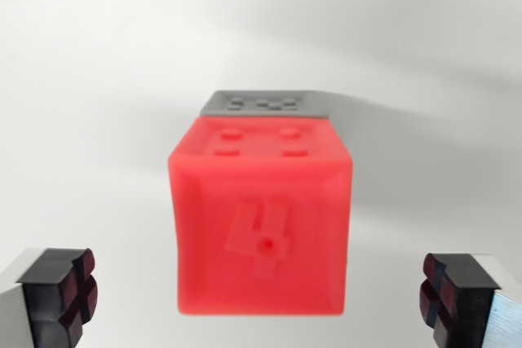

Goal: Destack cube

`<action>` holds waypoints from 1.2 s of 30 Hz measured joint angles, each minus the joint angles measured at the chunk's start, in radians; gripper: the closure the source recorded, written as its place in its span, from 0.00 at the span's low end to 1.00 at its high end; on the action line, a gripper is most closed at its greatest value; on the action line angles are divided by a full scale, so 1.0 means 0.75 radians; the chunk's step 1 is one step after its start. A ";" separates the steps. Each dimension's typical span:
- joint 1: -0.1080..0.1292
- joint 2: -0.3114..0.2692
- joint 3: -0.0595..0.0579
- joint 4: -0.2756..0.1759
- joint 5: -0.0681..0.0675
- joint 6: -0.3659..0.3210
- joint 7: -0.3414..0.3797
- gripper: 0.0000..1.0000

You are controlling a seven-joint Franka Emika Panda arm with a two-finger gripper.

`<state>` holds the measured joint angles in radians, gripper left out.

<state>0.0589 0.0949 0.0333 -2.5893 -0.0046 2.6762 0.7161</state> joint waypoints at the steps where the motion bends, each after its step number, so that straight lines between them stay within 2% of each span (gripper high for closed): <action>1: 0.000 0.014 0.000 0.000 -0.001 0.016 0.000 0.00; 13: 0.000 0.159 -0.004 0.005 -0.010 0.155 0.005 0.00; 22: 0.004 0.215 -0.009 0.012 -0.012 0.206 0.007 0.00; 23: 0.004 0.216 -0.009 0.012 -0.012 0.207 0.007 1.00; 36: 0.004 0.217 -0.010 0.013 -0.013 0.209 0.008 1.00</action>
<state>0.0622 0.2578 0.0260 -2.5796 -0.0141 2.8328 0.7218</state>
